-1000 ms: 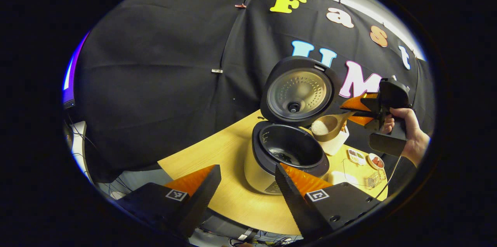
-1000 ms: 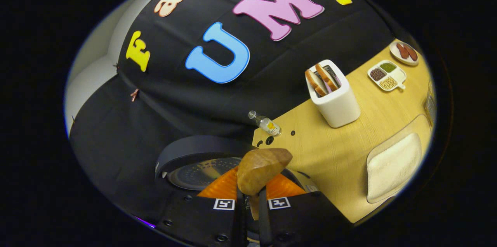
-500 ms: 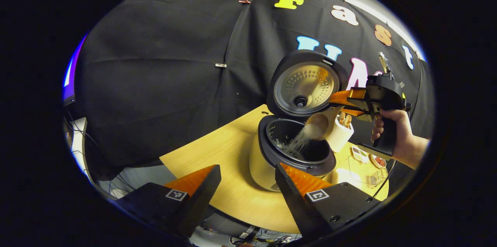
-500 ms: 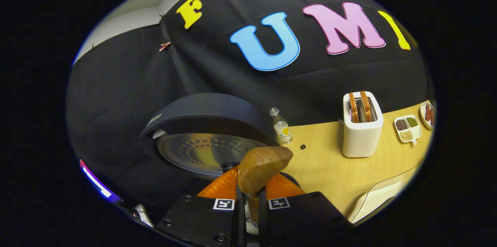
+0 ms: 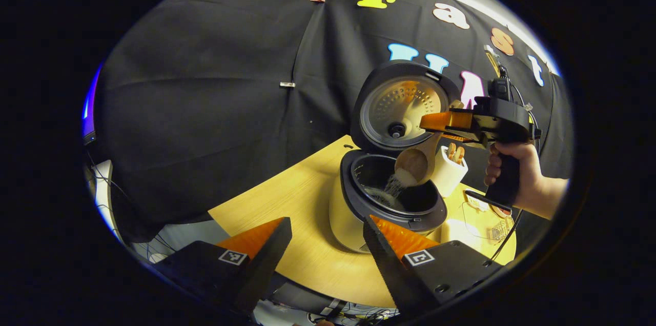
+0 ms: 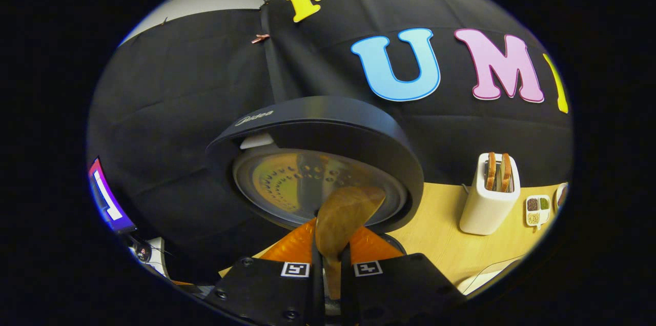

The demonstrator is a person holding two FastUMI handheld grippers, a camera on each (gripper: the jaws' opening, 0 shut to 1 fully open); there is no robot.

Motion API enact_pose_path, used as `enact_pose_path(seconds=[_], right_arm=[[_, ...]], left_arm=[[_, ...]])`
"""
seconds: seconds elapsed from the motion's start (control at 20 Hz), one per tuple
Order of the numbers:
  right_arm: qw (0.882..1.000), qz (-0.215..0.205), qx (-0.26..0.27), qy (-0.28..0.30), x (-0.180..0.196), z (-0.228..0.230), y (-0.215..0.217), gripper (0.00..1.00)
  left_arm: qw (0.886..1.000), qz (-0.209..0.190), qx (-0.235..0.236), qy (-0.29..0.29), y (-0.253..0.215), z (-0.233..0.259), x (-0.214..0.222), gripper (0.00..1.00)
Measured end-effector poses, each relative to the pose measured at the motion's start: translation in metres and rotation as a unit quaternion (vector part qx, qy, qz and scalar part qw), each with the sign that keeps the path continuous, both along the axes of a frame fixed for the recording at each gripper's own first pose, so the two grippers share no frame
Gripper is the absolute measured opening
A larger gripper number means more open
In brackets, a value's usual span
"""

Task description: Close the left gripper, press the button to open the rice cooker; take a wooden spoon from the chopstick holder with the right hand, scoop a spoonful of rice and pour it into the rice cooker, then put the wooden spoon back into the chopstick holder.

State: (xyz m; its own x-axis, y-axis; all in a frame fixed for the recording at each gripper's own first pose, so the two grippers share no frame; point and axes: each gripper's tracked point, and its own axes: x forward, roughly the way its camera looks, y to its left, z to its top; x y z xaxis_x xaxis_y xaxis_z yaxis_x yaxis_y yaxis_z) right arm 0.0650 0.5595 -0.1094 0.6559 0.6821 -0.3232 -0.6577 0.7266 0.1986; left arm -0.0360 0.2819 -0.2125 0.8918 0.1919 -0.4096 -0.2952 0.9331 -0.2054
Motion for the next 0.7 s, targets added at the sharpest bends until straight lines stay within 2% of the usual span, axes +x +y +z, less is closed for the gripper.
enact_pose_path(seconds=[0.15,0.45,0.7], right_arm=[[0.998,0.031,-0.030,-0.034,-0.008,-0.005,0.011,0.17],[0.987,0.099,-0.087,-0.091,-0.031,-0.017,0.029,0.17],[0.968,0.143,-0.140,-0.153,-0.045,-0.032,0.040,0.17]], left_arm=[[1.000,-0.005,0.005,-0.002,0.000,0.001,0.001,0.95],[1.000,0.001,-0.003,0.001,0.004,-0.007,-0.002,0.95],[1.000,0.012,0.005,0.002,0.013,-0.007,-0.007,0.96]])
